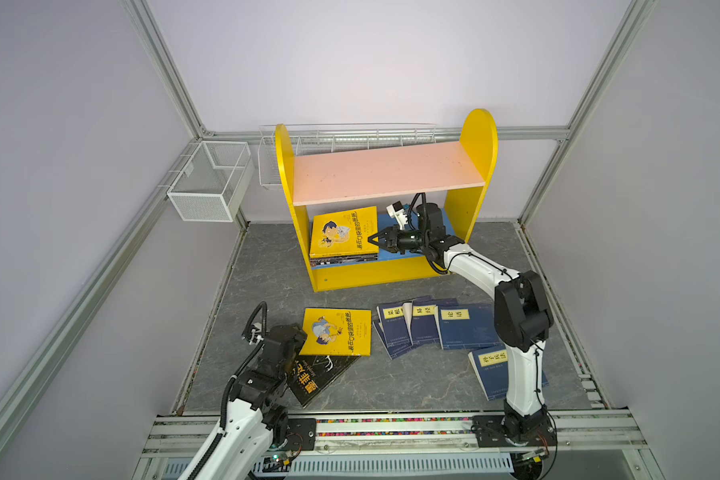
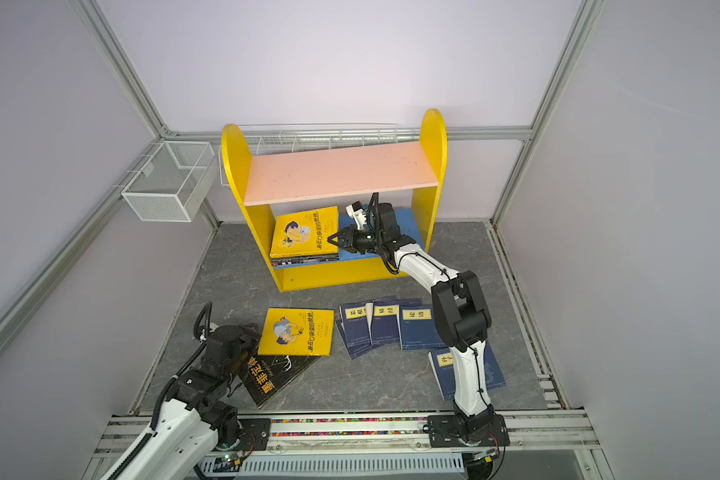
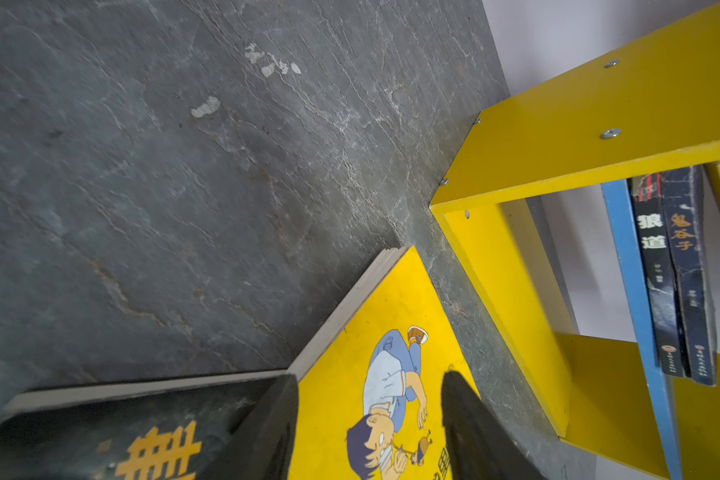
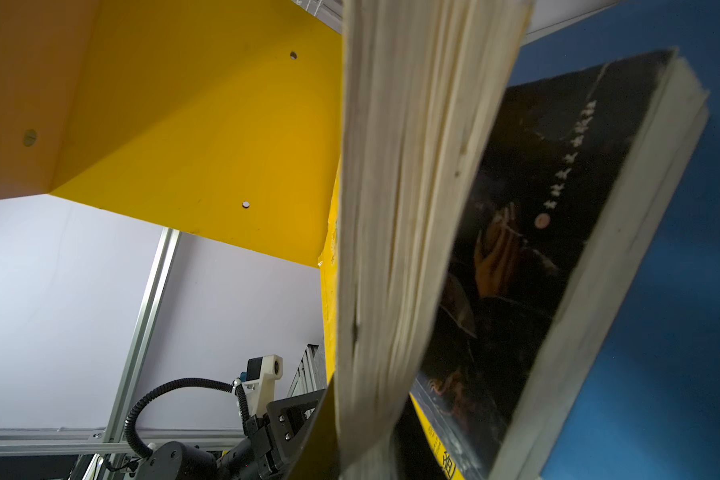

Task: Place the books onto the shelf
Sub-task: 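Lower the yellow cartoon book onto the stacked books on the blue shelf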

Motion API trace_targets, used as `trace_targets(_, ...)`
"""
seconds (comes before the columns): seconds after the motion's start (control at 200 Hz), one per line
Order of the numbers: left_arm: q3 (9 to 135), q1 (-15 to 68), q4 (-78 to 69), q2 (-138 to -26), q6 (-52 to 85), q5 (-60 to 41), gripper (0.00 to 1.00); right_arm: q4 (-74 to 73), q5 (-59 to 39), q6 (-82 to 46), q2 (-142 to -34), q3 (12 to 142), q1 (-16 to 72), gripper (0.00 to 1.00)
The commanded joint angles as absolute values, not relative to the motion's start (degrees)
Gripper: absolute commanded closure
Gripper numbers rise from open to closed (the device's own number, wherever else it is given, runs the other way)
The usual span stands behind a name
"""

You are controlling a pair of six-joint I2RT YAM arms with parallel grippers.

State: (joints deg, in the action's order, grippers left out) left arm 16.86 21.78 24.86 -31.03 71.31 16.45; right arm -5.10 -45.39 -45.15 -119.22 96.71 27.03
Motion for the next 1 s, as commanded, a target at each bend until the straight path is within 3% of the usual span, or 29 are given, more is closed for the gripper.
trace_targets(0.0,17.0,21.7,24.3,-31.1,71.6,16.2,0.44,-4.0,-47.6,-42.8,-120.1,99.7,27.1,0.90)
trace_targets(0.19,17.2,21.6,23.9,-31.4,71.6,16.0,0.44,0.4,-46.8,-40.0,-121.1,102.3,27.1,0.86)
trace_targets(0.38,17.3,21.6,23.1,-32.1,71.7,15.2,0.44,9.2,-41.5,-34.6,-120.1,105.3,27.7,0.49)
trace_targets(0.555,17.6,21.7,22.5,-32.9,71.7,14.5,0.44,19.0,-33.9,-28.7,-119.4,109.6,28.6,0.34)
trace_targets(0.805,17.9,21.7,22.5,-32.9,71.4,14.1,0.44,26.7,-25.6,-23.3,-119.3,113.1,30.0,0.28)
trace_targets(0.995,18.2,21.8,22.7,-32.8,71.2,13.9,0.44,28.6,-22.8,-21.1,-118.6,112.6,30.4,0.34)
